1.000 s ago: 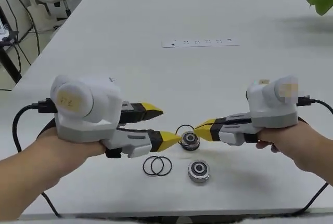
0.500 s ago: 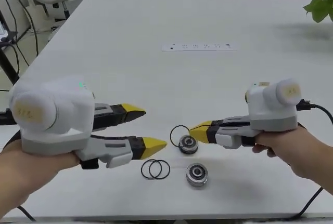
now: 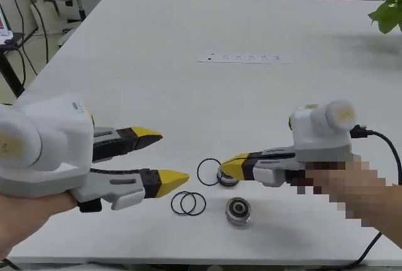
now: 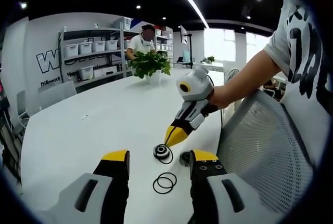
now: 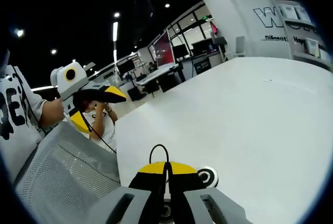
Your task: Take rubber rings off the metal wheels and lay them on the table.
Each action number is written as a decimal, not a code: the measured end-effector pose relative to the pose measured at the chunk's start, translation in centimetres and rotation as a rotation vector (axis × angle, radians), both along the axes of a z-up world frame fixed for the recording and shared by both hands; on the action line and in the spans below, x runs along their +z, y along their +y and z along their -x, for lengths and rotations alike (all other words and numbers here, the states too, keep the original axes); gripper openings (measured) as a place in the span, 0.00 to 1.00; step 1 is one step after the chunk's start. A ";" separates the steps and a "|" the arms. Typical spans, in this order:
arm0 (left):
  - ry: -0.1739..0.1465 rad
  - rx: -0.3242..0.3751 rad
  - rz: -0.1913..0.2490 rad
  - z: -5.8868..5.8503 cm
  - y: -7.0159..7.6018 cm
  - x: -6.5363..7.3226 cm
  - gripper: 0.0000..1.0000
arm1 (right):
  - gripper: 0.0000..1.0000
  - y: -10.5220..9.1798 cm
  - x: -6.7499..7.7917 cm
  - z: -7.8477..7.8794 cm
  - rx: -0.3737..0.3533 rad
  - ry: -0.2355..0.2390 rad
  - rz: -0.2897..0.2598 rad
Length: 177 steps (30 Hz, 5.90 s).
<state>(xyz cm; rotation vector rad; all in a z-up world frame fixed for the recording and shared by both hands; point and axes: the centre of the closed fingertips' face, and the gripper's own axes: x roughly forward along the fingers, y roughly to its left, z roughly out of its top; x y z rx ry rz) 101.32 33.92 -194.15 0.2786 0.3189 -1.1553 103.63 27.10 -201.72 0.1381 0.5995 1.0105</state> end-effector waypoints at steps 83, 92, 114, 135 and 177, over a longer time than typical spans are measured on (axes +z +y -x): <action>-0.011 0.062 -0.051 0.5 3.1 -0.8 0.43 | 0.04 4.2 4.9 0.5 0.011 0.049 -0.310; -0.013 0.053 -0.062 0.4 2.9 -0.8 0.43 | 0.00 4.3 5.7 0.9 0.047 0.003 -0.295; 0.026 0.025 -0.058 -2.7 0.7 -0.6 0.43 | 0.28 -3.4 4.2 -1.5 -0.103 -0.060 -0.122; 0.080 -0.008 -0.055 -4.8 -2.3 -1.5 0.42 | 0.35 -5.7 0.9 -1.7 -0.090 -0.055 0.012; 0.172 -0.114 -0.170 -5.3 -7.1 -8.1 0.38 | 0.31 -5.4 -4.8 -1.2 0.052 -0.078 0.237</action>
